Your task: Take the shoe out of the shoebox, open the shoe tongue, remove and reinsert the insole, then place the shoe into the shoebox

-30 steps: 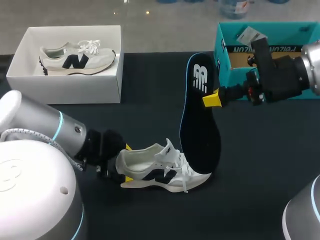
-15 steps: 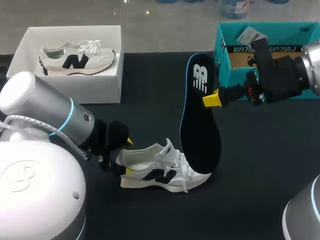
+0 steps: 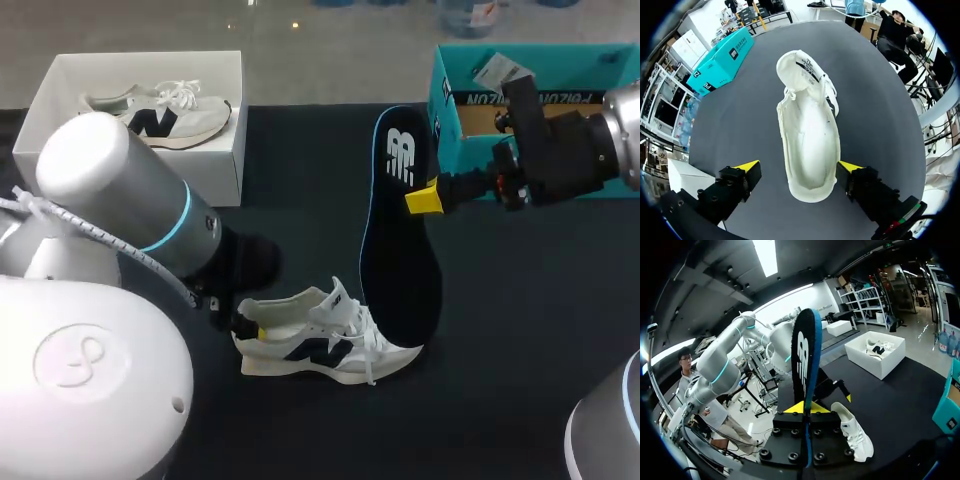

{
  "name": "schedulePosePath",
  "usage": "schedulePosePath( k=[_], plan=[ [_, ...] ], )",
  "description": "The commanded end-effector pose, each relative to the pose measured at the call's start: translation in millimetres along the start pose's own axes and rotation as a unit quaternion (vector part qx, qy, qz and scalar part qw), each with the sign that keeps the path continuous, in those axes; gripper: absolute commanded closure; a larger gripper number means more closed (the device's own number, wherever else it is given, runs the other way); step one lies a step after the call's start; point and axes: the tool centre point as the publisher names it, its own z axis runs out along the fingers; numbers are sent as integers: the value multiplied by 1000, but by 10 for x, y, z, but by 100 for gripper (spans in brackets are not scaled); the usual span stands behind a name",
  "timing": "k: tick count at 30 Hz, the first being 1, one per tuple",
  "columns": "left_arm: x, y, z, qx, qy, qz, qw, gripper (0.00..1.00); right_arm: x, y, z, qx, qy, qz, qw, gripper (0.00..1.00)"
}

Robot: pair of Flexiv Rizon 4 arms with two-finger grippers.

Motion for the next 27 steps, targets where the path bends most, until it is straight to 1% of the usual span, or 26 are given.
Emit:
schedulePosePath(
  k=[1,8,9,10,11,14,16,20,21,27],
  plan=[
    [60,-46,-8,-114,-10,-1,993,0,-11,7,25,1,0,0,1000,100],
    [60,-46,-8,-114,-10,-1,993,0,-11,7,25,1,0,0,1000,100],
    [59,-48,0,-126,-6,-4,992,0,-11,7,25,1,0,0,1000,100],
    [50,-42,3,-122,-4,-8,993,0,-11,7,25,1,0,0,1000,100],
    [43,-34,0,-127,0,-7,992,0,-11,7,25,1,0,0,1000,100],
    [7,-4,-6,-128,27,-19,991,0,-11,7,25,1,0,0,1000,100],
    [-6,15,-13,-120,41,-26,992,0,-11,7,25,1,0,0,1000,100],
    [-4,28,-23,-119,49,-30,991,0,-11,7,25,1,0,0,1000,100],
    [-3,31,-25,-113,53,-25,992,0,-11,7,25,1,0,0,1000,100],
    [15,68,-44,-113,55,-25,992,0,-11,7,25,1,0,0,1000,100]
  ],
)
